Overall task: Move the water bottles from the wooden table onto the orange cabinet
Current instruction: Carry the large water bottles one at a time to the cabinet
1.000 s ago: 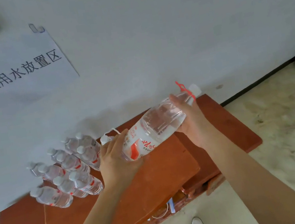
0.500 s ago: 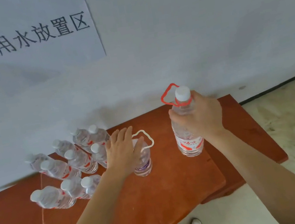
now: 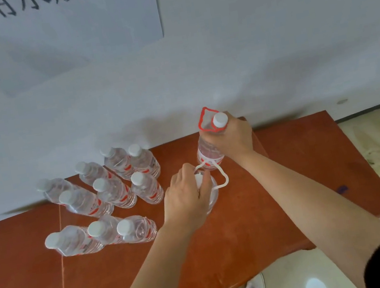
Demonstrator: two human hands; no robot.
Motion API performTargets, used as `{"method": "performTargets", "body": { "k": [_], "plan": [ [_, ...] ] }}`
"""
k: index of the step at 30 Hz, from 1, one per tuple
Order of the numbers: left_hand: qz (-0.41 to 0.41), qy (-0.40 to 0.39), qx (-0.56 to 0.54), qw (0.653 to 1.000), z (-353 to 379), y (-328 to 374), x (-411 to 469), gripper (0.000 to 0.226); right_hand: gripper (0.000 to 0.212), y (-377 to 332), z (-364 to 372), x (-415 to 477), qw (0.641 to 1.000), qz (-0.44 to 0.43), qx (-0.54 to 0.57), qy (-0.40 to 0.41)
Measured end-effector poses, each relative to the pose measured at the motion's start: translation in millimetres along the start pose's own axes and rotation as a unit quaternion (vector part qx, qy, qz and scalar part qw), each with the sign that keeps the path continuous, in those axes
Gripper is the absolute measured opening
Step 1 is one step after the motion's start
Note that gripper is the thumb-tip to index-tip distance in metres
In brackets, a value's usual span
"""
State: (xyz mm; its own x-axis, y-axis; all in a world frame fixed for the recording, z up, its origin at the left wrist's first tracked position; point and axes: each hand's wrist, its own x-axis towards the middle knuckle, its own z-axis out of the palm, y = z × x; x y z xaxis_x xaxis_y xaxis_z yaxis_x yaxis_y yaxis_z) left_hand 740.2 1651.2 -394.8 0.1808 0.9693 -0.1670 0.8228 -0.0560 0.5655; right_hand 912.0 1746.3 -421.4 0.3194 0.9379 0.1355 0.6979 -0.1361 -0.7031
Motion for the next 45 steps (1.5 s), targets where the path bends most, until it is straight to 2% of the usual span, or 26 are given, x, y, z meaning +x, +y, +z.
{"method": "performTargets", "body": {
  "k": [4,11,14,17,19,22,24,27,30,33,35,37,38,42,45],
  "plan": [
    [0.003,0.010,-0.013,1.000,1.6,-0.9,1.0,0.030,0.040,1.2,14.9,9.1,0.998,-0.023,-0.006,-0.063],
    [-0.004,0.017,-0.017,1.000,4.5,-1.9,3.1,0.037,0.059,12.2,27.0,10.1,0.989,0.031,0.033,-0.141],
    [-0.013,0.012,-0.026,1.000,4.0,0.2,-0.2,0.044,0.069,8.0,10.6,9.7,0.977,0.060,0.025,-0.202],
    [-0.027,-0.005,-0.032,0.999,-0.4,2.4,-5.3,0.039,0.098,17.2,-18.5,-21.4,0.964,0.107,-0.009,-0.241],
    [-0.029,-0.022,-0.046,0.998,-2.7,3.8,-4.7,0.031,0.095,31.6,-37.8,-49.3,0.962,0.123,-0.054,-0.238],
    [-0.039,-0.019,-0.075,0.996,-16.5,13.1,-16.5,0.047,0.074,39.2,-78.6,-74.9,0.964,0.076,-0.109,-0.231],
    [-0.021,-0.017,-0.010,1.000,-25.9,10.8,-22.2,0.060,0.070,32.5,-103.4,-71.0,0.968,0.028,-0.144,-0.204],
    [-0.019,0.086,0.051,0.995,-53.8,12.6,-46.5,0.081,0.072,4.5,-143.5,-58.3,0.975,-0.065,-0.172,-0.123],
    [-0.009,0.207,0.125,0.970,-92.7,14.0,-80.7,0.068,0.077,-35.9,-159.0,-59.2,0.974,-0.150,-0.156,-0.065],
    [-0.037,0.297,0.170,0.939,-131.9,12.5,-124.0,0.065,0.073,-76.5,-140.5,-74.7,0.965,-0.233,-0.108,-0.050],
    [-0.081,0.344,0.193,0.915,-153.4,8.3,-160.7,0.066,0.072,-111.0,-121.3,-92.9,0.952,-0.291,-0.079,-0.062],
    [-0.120,0.358,0.196,0.905,-168.5,7.5,-188.6,0.067,0.072,-139.7,-110.7,-108.3,0.938,-0.336,-0.046,-0.068],
    [-0.165,0.369,0.205,0.891,-175.6,-4.7,-227.8,0.068,0.071,-164.8,-97.7,-135.5,0.922,-0.378,-0.020,-0.086],
    [-0.222,0.374,0.218,0.874,-200.5,-35.8,-320.6,0.075,0.071,-230.7,-73.0,-208.3,0.871,-0.476,0.025,-0.120],
    [-0.263,0.403,0.240,0.843,-214.0,-64.4,-413.9,0.076,0.071,-288.2,-51.6,-285.4,0.835,-0.529,0.047,-0.147]
  ]
}}
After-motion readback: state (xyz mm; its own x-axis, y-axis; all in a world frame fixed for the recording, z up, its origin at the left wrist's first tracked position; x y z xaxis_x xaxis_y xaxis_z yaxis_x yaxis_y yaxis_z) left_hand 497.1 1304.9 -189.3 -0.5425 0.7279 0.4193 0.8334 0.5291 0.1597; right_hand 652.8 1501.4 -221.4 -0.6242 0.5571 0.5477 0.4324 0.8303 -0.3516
